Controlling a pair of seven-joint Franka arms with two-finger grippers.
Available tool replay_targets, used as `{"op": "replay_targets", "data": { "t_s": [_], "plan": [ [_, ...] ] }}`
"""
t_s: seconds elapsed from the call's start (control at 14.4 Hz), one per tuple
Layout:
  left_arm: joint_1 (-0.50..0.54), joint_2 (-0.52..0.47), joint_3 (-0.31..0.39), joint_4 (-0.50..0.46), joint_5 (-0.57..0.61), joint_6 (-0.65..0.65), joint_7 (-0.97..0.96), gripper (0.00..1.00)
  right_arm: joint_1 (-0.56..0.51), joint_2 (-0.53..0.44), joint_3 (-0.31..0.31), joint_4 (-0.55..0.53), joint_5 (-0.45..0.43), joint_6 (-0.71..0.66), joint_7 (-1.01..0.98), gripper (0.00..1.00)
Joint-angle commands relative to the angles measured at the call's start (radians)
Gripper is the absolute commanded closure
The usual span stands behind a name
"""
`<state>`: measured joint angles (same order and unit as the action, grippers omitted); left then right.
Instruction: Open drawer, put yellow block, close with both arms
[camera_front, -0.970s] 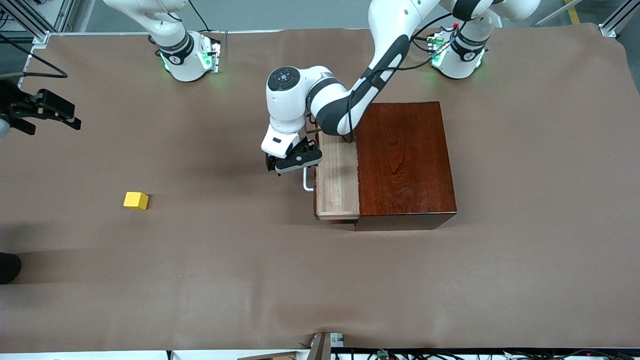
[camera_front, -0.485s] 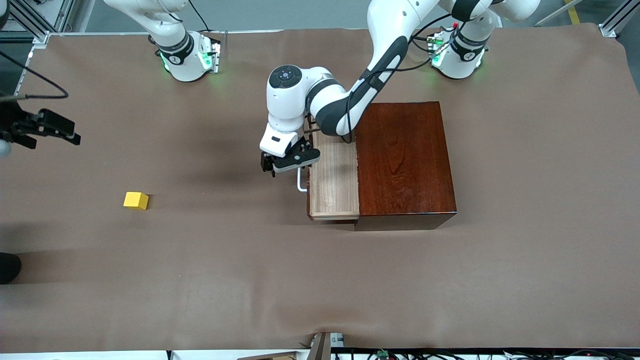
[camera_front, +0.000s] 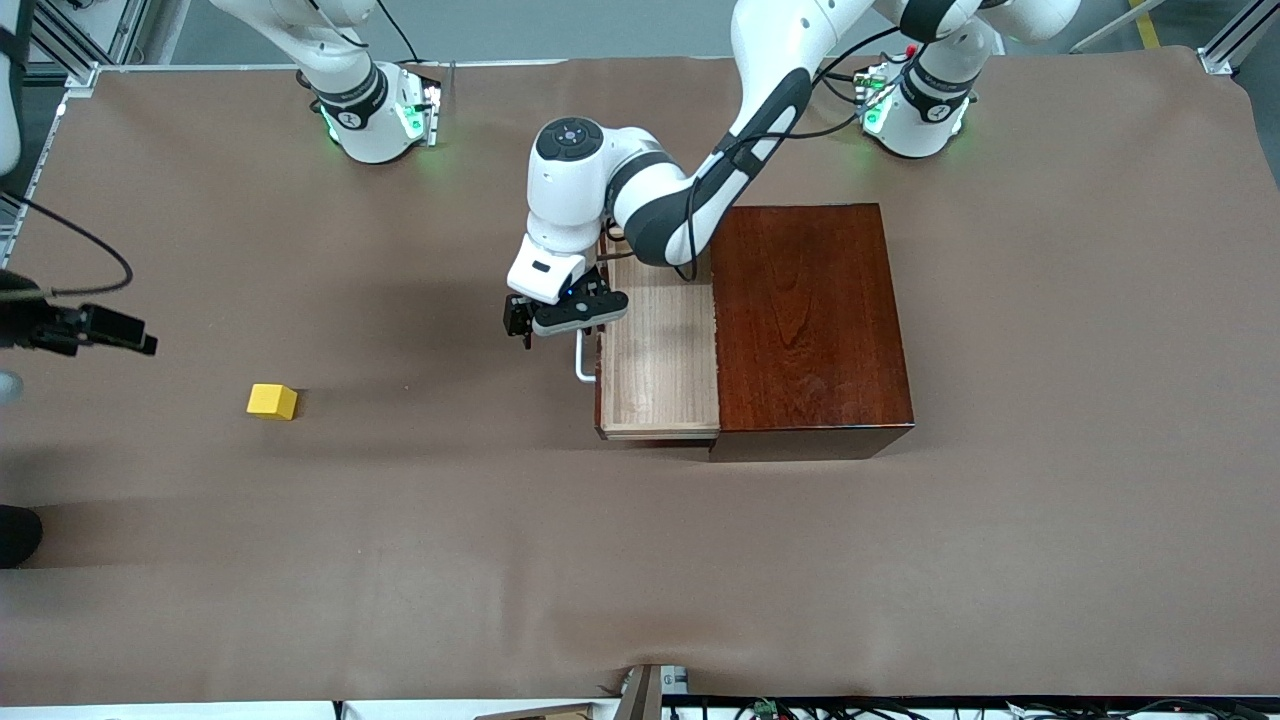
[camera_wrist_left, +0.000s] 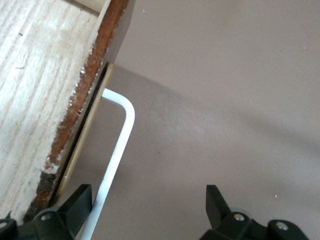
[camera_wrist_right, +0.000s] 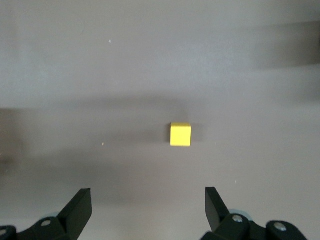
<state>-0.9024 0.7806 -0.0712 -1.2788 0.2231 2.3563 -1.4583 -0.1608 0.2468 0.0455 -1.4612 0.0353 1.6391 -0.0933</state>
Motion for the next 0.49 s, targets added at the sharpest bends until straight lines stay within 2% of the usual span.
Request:
{"op": "replay_targets", "data": {
  "t_s": [0.0,0.21,0.42],
  "plan": [
    [-0.010,-0.024,0.013,0.012,-0.010,-0.061,-0.016,0.00,-0.016,0.049,0.014,0.022,-0.009,0.019,0.003,0.00],
    [-0.004,-0.047,0.014,0.012,-0.010,-0.132,-0.008,0.00,-0.016,0.080,0.013,0.021,-0.011,0.037,0.001,0.00],
    [0.011,-0.154,0.014,0.012,-0.014,-0.243,0.021,0.00,-0.023,0.104,0.013,0.013,-0.014,0.057,0.009,0.00]
  ]
}}
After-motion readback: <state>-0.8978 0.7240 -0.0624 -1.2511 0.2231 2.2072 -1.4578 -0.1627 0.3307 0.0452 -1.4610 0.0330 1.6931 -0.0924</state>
